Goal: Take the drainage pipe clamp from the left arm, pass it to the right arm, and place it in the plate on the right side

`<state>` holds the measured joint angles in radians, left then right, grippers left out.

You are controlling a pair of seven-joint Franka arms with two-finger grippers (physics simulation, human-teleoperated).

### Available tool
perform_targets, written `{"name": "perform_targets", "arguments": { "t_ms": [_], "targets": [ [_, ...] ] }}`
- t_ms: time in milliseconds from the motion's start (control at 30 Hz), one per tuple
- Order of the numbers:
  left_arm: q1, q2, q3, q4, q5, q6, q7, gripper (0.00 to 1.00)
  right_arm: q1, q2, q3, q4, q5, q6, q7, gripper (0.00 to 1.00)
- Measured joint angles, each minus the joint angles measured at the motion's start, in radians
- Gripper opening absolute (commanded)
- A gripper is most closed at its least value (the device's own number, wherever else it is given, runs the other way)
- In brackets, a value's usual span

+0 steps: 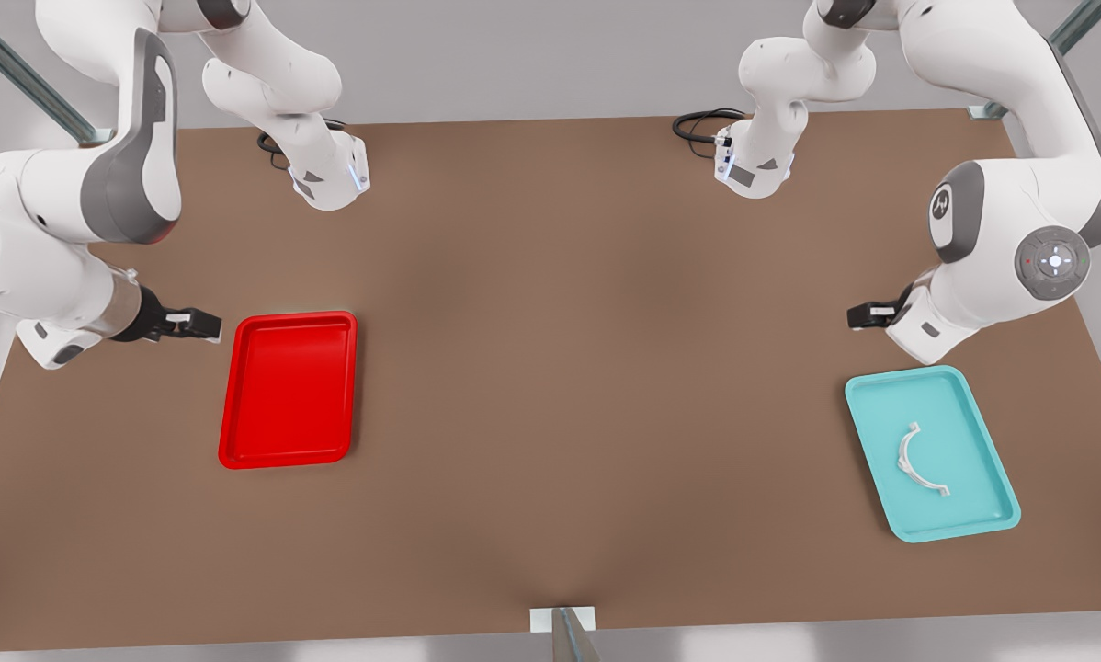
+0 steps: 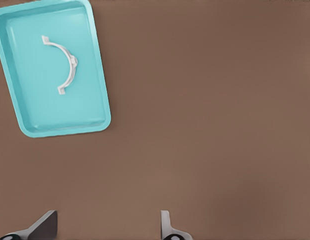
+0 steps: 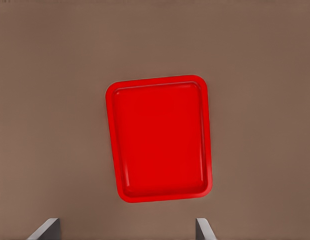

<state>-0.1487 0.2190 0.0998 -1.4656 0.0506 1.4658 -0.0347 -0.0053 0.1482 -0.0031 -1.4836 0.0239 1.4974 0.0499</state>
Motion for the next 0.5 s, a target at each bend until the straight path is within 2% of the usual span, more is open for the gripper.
{"name": "perform_targets", "arguments": {
  "t_ms": [67, 133, 233, 300, 400, 500],
  "targets": [
    [-0.001, 0.007, 0.001, 0.003, 0.0, 0.005, 0.003, 1.0, -0.001, 0.001, 0.0, 0.0, 0.001, 0.004, 0.001, 1.0],
    [0.024, 0.081, 0.006, 0.062, 0.0, 0.019, 0.005, 1.0, -0.002, 0.003, -0.001, 0.0, 0.001, 0.007, 0.002, 1.0],
    [0.143, 0.373, 0.01, 0.329, -0.004, 0.068, 0.008, 1.0, -0.003, 0.004, -0.001, 0.0, 0.002, 0.01, 0.004, 1.0],
    [0.204, 0.532, 0.015, 0.427, -0.021, 0.134, 0.002, 1.0, -0.003, 0.005, -0.001, -0.002, 0.003, 0.011, 0.005, 1.0],
    [0.273, 0.662, 0.023, 0.447, -0.05, 0.271, -0.037, 1.0, -0.002, 0.003, -0.001, -0.011, 0.003, 0.012, 0.006, 1.0],
    [0.297, 0.707, 0.024, 0.406, -0.067, 0.413, -0.121, 1.0, -0.002, 0.005, -0.001, -0.014, 0.003, 0.012, 0.007, 1.0]
  ]
}}
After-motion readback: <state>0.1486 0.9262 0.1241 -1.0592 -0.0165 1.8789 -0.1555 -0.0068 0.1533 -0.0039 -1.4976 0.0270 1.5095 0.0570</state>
